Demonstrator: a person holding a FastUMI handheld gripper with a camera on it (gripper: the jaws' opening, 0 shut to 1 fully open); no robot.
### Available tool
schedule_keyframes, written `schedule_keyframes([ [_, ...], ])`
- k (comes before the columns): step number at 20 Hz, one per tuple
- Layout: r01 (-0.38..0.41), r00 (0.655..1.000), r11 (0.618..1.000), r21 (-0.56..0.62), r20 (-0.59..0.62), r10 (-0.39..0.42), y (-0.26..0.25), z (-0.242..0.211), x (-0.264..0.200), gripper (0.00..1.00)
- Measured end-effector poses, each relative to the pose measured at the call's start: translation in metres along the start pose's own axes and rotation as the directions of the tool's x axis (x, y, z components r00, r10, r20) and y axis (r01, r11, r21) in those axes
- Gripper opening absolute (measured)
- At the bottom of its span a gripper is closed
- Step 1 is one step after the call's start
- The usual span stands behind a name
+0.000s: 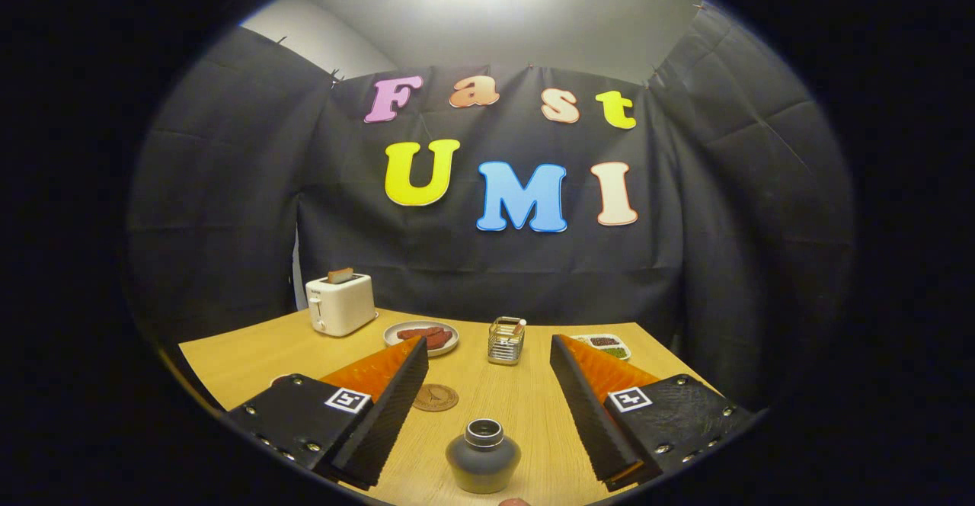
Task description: Take the bottle from table, then pour the juice into the cup, finally place the bottle on the coaster
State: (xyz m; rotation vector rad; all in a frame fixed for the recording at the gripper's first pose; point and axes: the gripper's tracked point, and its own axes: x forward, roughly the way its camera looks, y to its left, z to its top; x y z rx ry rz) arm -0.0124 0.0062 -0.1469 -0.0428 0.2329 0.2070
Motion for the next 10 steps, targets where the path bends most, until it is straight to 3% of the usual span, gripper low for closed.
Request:
schedule_keyframes([
  [4,-0.020,0.999,1.000,-0.012,-0.048,0.020,0.005,-0.020,0.002,0.98],
  [10,-0.019,0.991,0.998,0.067,-0.128,0.027,0.004,-0.057,0.008,0.98],
])
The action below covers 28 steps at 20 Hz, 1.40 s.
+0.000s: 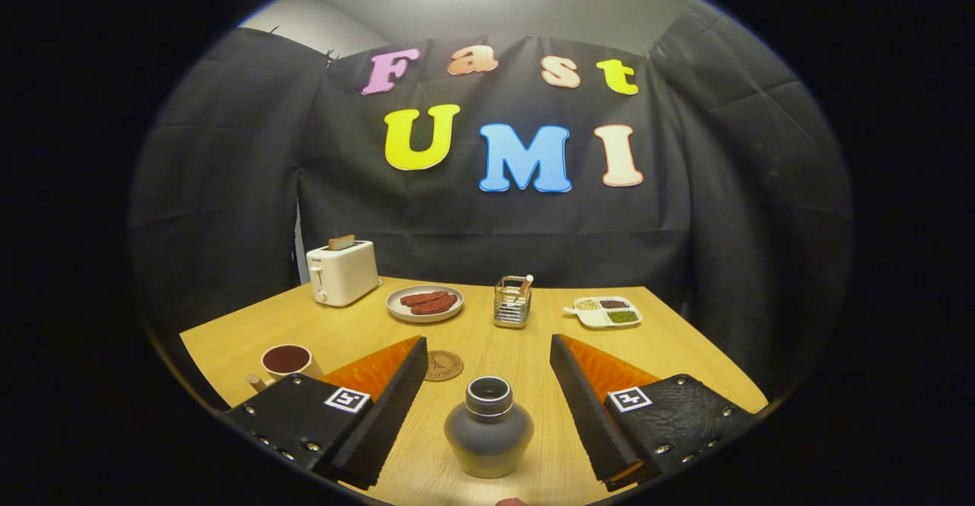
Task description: Take the bottle from table, then pour the juice into the cup, finally place the bottle on the coaster
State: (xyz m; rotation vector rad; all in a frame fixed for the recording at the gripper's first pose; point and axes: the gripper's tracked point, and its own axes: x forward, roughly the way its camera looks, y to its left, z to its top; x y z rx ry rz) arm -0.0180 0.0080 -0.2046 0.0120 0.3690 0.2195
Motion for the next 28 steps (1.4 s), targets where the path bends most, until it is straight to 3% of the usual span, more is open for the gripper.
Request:
schedule_keyframes([
  [25,-0.024,0.960,1.000,0.014,-0.279,0.027,0.006,-0.122,0.008,0.98],
  [27,-0.026,0.958,1.000,0.012,-0.285,0.028,0.006,-0.125,0.009,0.97],
  [28,-0.023,0.958,1.000,0.009,-0.287,0.024,0.006,-0.126,0.010,0.90],
])
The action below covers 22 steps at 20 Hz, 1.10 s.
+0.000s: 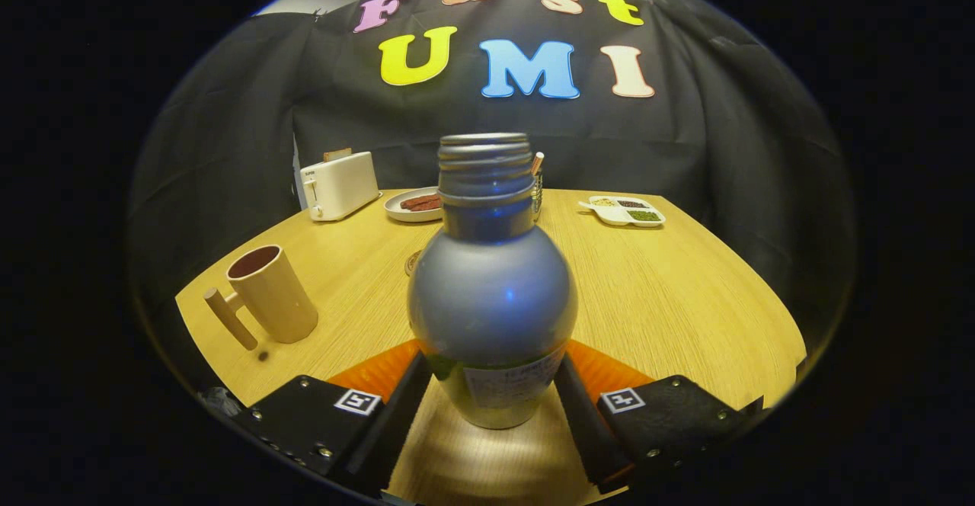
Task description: Take the bottle from table, then pour the juice into the cup, finally place the bottle on the coaster
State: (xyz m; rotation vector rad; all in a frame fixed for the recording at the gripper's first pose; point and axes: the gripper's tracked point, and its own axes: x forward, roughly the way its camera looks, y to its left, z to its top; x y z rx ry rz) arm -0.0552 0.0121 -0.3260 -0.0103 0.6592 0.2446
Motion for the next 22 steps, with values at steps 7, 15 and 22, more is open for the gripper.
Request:
schedule_keyframes([
  [7,0.011,1.000,1.000,-0.007,-0.013,-0.011,-0.001,0.000,0.001,0.77],
  [15,0.035,0.999,0.990,-0.133,-0.029,-0.039,0.003,0.015,0.001,0.68],
  [22,0.046,0.997,0.942,-0.332,-0.036,-0.062,0.016,0.038,0.006,0.68],
])
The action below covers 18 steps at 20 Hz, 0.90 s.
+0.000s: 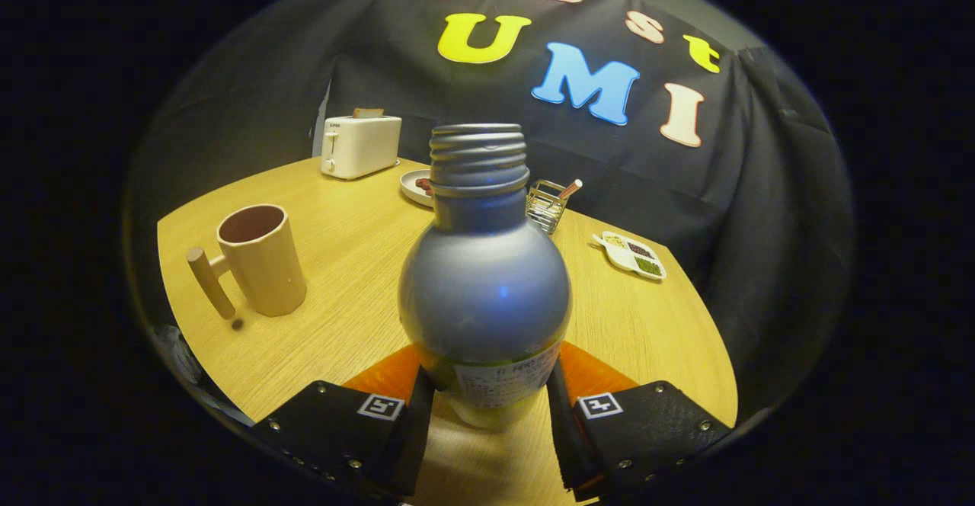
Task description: Take the bottle from table, then pour the juice into the cup, finally place the bottle on the coaster
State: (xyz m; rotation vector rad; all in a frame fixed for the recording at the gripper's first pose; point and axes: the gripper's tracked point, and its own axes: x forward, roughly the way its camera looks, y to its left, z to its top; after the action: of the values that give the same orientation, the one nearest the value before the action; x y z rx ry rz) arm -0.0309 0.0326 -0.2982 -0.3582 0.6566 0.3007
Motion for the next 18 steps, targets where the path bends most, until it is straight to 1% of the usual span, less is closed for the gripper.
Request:
schedule_keyframes([
  [5,0.007,1.000,0.996,-0.094,-0.024,-0.009,0.008,0.015,0.004,0.68],
  [7,0.020,0.999,0.989,-0.144,-0.037,-0.025,0.010,0.020,0.006,0.68],
  [12,0.046,0.995,0.960,-0.278,-0.068,-0.068,0.018,0.030,0.011,0.68],
  [18,0.037,0.990,0.919,-0.393,-0.111,-0.087,0.029,0.036,0.015,0.68],
])
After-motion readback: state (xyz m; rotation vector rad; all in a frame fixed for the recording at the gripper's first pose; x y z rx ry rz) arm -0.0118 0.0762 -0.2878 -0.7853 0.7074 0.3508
